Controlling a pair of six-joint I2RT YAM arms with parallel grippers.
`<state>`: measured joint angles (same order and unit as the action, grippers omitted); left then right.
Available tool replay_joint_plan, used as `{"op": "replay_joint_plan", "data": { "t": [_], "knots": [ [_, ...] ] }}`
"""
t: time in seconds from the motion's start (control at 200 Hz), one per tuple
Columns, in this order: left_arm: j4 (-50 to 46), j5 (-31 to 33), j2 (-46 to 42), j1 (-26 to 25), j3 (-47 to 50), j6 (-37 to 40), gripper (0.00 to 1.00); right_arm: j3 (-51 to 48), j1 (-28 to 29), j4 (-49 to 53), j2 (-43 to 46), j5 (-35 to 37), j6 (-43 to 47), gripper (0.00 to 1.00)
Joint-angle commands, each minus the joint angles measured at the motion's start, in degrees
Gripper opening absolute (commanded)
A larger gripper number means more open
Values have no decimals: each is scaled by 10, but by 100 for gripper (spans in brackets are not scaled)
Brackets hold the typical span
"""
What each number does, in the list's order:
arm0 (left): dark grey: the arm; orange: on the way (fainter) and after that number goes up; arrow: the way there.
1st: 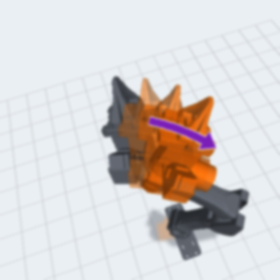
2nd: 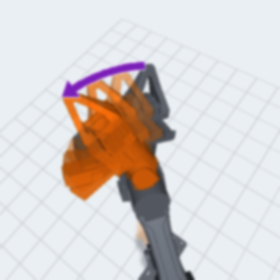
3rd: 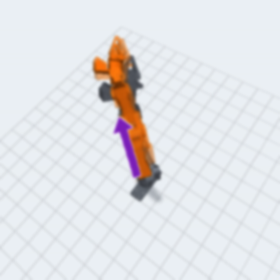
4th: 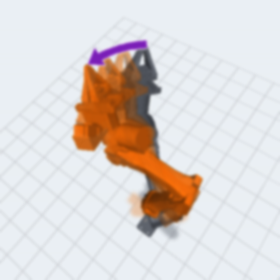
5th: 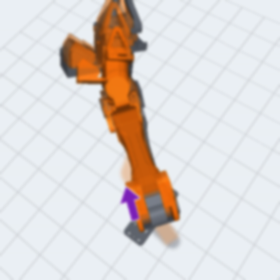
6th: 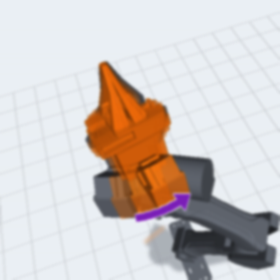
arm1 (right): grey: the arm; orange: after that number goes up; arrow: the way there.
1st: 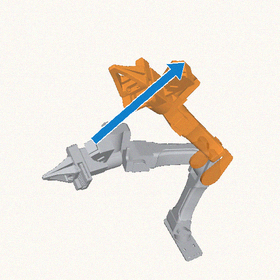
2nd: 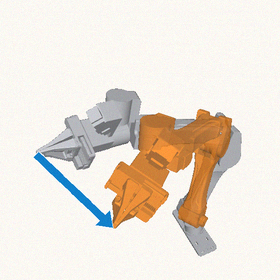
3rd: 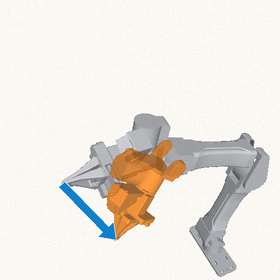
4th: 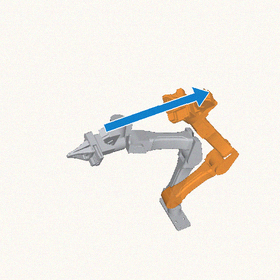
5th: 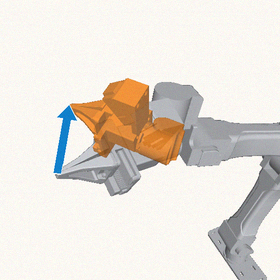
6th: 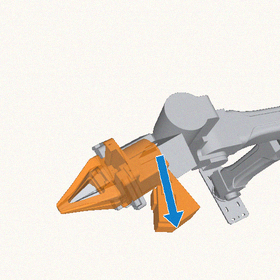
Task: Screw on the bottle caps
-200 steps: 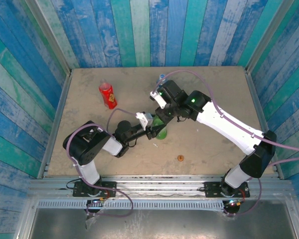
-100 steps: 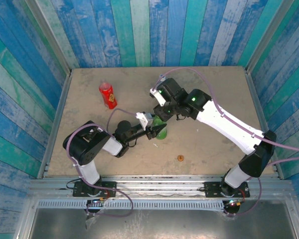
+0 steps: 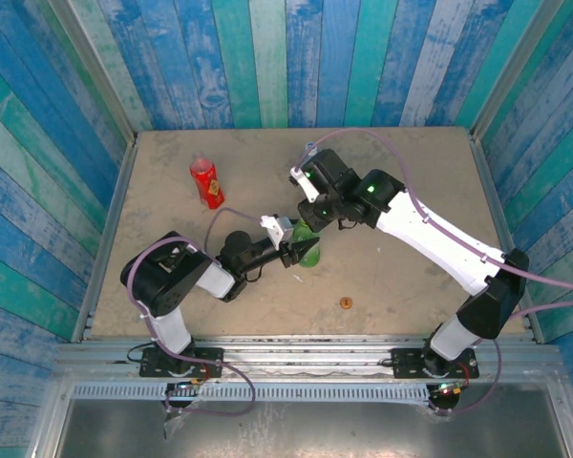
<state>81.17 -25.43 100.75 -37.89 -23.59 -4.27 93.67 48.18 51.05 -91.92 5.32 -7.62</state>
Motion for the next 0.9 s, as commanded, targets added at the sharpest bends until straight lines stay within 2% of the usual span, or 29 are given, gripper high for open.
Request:
{"op": "replay_joint_plan", "data": {
  "t": [0.0, 0.556, 0.891],
  "knots": [
    [-50, -5, 17, -2, 11, 10, 59, -8, -5, 18, -9, 1, -6, 34],
    [-52, -6, 17, -2, 10, 10, 59, -31, -13, 39, -8, -3, -5, 24],
    [-52, -7, 20, -2, 9, 10, 59, -38, -12, 40, -14, -39, 17, 27]
  ]
}}
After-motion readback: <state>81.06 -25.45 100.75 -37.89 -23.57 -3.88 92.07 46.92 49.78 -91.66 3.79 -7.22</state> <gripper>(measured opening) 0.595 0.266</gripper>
